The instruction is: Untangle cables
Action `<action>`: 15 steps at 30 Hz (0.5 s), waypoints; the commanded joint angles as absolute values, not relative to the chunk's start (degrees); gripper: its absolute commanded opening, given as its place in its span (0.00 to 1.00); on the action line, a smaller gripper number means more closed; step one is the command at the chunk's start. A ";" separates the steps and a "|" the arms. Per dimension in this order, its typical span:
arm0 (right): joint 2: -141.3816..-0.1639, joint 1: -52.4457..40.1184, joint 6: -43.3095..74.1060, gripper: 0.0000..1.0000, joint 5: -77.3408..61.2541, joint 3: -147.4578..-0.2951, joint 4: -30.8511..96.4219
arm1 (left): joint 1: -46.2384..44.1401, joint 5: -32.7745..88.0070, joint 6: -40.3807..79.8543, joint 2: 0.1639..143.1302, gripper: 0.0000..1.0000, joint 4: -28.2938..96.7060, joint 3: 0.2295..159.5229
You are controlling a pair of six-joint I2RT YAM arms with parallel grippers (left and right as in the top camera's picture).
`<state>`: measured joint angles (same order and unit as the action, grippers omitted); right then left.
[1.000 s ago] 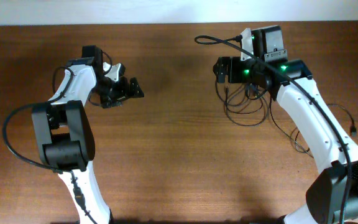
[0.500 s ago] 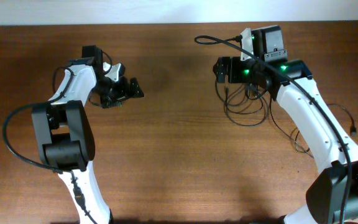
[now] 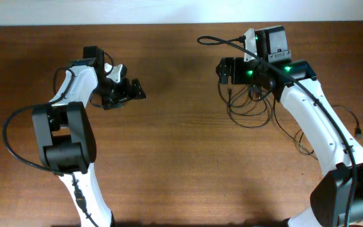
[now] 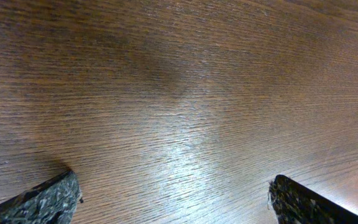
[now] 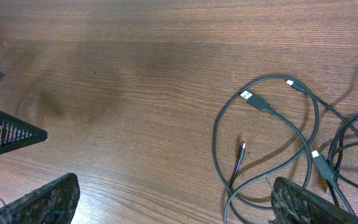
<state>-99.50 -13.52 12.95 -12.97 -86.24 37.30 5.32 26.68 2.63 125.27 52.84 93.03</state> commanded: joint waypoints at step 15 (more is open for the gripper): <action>-99.81 -13.43 12.86 0.99 -12.82 -86.26 37.32 | 5.04 26.50 2.15 88.29 0.99 52.73 93.84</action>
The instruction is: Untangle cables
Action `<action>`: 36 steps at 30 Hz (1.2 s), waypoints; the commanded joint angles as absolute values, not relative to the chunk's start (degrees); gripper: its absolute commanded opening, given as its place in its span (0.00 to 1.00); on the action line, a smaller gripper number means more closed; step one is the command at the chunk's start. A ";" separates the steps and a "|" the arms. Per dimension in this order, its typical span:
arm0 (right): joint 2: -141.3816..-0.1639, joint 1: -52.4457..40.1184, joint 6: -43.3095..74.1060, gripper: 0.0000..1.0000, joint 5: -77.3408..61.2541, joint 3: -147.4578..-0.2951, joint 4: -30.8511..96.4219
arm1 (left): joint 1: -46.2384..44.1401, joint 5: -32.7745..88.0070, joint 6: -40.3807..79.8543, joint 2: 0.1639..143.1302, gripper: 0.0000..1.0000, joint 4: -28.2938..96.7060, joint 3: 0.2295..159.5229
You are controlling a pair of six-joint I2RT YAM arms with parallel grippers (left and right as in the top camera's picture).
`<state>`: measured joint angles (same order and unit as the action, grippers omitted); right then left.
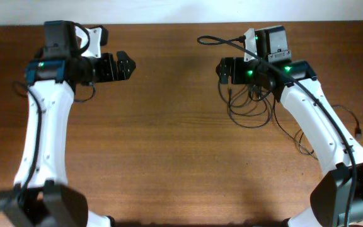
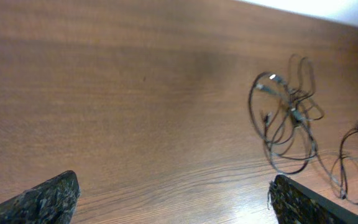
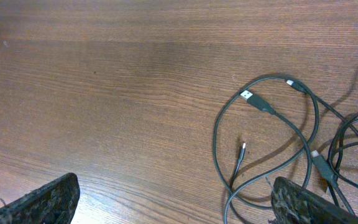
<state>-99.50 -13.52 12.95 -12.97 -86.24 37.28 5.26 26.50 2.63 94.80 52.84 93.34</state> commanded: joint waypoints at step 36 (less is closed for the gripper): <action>-99.81 -13.43 12.86 0.98 -12.82 -86.26 37.32 | 5.04 26.52 2.13 39.35 0.99 2.37 43.86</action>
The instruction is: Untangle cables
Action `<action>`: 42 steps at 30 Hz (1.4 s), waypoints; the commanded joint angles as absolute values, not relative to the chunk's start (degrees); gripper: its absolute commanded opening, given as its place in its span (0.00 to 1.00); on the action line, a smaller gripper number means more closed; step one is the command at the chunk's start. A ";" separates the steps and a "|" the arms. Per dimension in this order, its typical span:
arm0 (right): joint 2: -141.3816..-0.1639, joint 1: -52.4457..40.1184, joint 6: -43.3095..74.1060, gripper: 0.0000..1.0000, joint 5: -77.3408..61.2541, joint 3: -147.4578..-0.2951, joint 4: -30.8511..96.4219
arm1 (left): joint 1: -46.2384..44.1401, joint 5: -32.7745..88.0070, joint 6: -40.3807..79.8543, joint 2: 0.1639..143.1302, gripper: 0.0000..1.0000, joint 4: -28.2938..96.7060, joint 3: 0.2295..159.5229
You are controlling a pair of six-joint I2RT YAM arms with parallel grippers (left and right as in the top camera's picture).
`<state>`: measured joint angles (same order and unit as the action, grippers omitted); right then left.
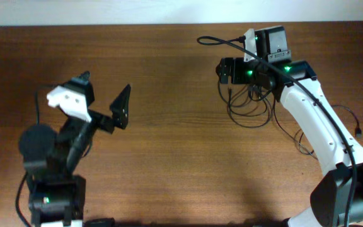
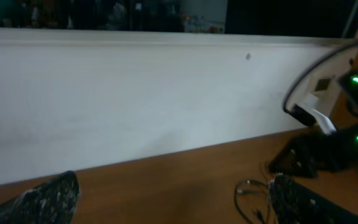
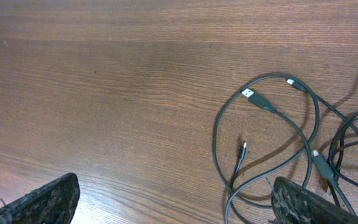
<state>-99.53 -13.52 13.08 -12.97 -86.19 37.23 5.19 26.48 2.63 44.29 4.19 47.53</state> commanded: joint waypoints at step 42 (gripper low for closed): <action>-99.81 -13.43 12.86 0.98 -12.82 -86.26 37.32 | 2.22 26.72 2.13 0.27 0.99 -11.79 0.54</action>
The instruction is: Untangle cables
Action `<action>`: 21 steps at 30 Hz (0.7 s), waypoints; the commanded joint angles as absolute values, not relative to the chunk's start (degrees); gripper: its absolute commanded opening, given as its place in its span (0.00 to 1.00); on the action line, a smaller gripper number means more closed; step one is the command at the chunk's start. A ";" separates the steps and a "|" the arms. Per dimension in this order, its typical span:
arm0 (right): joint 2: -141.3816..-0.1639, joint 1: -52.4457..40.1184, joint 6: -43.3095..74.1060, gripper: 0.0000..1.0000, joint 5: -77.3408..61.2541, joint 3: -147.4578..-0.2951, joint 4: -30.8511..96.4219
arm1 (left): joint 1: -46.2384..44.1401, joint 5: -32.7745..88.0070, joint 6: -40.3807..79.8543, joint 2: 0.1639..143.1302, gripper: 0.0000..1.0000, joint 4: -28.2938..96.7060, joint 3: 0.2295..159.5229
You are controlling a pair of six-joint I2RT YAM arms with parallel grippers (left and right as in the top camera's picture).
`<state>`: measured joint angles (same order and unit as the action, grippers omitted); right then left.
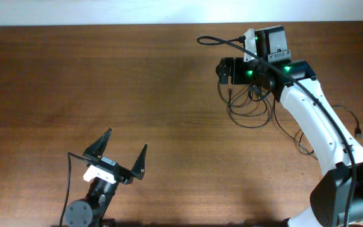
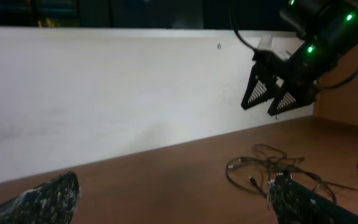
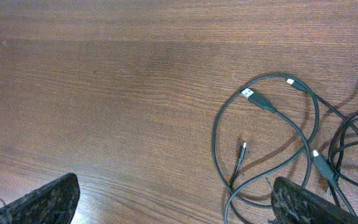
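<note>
A tangle of thin black cables [image 1: 252, 108] lies on the brown table at the far right, with looser loops [image 1: 304, 144] trailing toward the right edge. My right gripper [image 1: 230, 71] hangs open above the tangle's left side. The right wrist view shows its gripper [image 3: 174, 186] empty, and a cable loop with a USB plug [image 3: 255, 99] to the right of it. My left gripper [image 1: 121, 154] is open and empty at the near left edge, tilted up, far from the cables. In the left wrist view, beyond the left gripper [image 2: 174, 183], the cables [image 2: 269, 169] lie under the right gripper's fingers [image 2: 278, 90].
A white wall [image 2: 104, 93] borders the table's far edge. The right arm's own black lead [image 1: 214, 41] arcs over the far side near the wrist. A small plug end [image 1: 360, 132] lies at the table's right edge.
My left arm has gone from the mid-left of the table to the near left edge, its gripper still open. The right arm and the cables are where they were.
My left gripper was first open low over the far-left table. Then it stood at the far left edge, looking toward the cables. Later it was raised at mid-left, and now it sits at the near edge. The right gripper stayed open over the unmoved tangle.
</note>
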<state>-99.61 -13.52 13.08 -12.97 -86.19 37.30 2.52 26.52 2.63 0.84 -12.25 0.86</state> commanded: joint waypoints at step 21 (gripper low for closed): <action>-99.81 -13.43 12.86 0.99 -12.82 -86.26 37.32 | 2.24 26.72 2.13 0.30 0.99 3.07 0.54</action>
<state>-99.61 -13.52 13.08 -12.97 -86.19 37.30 2.52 26.52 2.63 0.67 2.52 0.62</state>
